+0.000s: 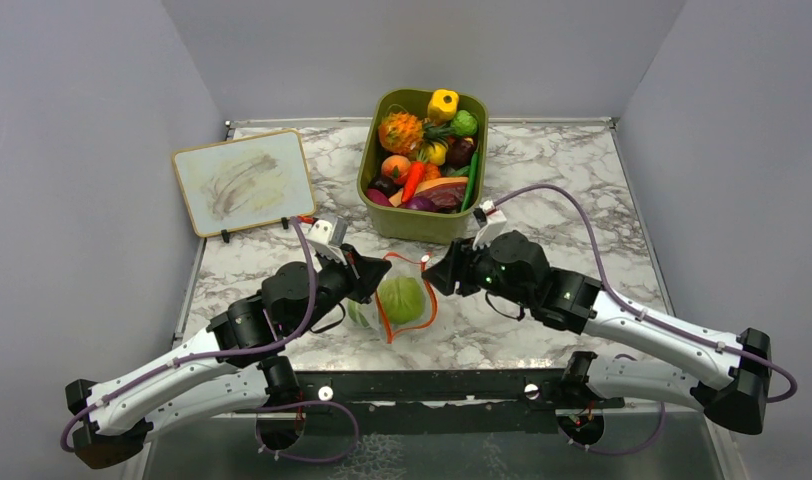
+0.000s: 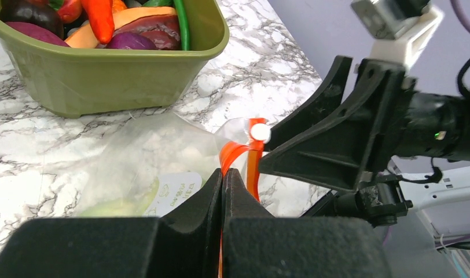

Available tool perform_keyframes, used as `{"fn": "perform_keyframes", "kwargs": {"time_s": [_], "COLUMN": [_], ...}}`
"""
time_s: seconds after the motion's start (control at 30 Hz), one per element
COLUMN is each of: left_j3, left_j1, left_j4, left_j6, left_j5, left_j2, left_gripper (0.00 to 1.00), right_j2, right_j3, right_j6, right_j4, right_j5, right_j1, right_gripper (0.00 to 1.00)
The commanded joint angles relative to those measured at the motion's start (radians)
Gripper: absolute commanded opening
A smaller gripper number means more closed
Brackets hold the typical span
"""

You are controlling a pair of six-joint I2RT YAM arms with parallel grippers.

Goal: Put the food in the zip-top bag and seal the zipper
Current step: Place the fake vegetable in the zipper food storage bag, then adjust the zipper food storage bag at the center of the board.

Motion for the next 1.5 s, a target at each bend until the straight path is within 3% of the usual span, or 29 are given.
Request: {"fn": "perform_keyframes", "kwargs": {"time_s": [0.0,0.2,0.47,0.57,0.63,0.7,0.87,1.13,1.27,1.47], "left_j3": [-0.004,0.001,0.004,0.007,0.012,0.042,0.146,0.307,0.32,0.176], "left_j1": [0.001,0.001,0.002,0.001,0.001,0.002,0.001,0.001,0.001,0.001], "left_j4": [0.006,-0.003,0.008,0.008,0.002,-0.033,-0.112,-0.26,-0.267,-0.208], "left_j6": [0.01,0.011,0.011,0.02,0.043,0.091,0.229,0.429,0.446,0.376], "left_j5": [-0.026,-0.037,-0.035,-0.04,-0.043,-0.074,-0.204,-0.358,-0.324,-0.084], "left_j2": [-0.012,-0.006,0.012,0.016,0.014,0.007,-0.048,-0.014,-0.004,0.025], "left_gripper": [0.0,0.0,0.0,0.0,0.0,0.0,0.0,0.0,0.0,0.0], "right_j2": [0.001,-0.015,-0.012,-0.003,-0.019,-0.051,-0.092,-0.004,0.079,0.094], "right_j3": [-0.063,-0.132,-0.214,-0.207,-0.184,-0.158,-0.08,-0.093,-0.077,-0.172], "right_j6": [-0.009,-0.005,0.036,0.04,0.037,0.025,-0.014,-0.002,-0.004,0.03], "right_j4": [-0.009,0.109,0.18,0.18,0.163,0.15,0.181,0.476,0.477,0.412], "right_j5": [0.047,-0.09,-0.127,-0.122,-0.097,-0.069,-0.079,-0.268,-0.265,-0.071], "right_j1": [0.006,0.007,0.007,0.007,0.007,0.006,0.006,0.007,0.007,0.006], "right_gripper": [0.48,0.49,0.47,0.36,0.16,0.07,0.01,0.01,0.01,0.01]}}
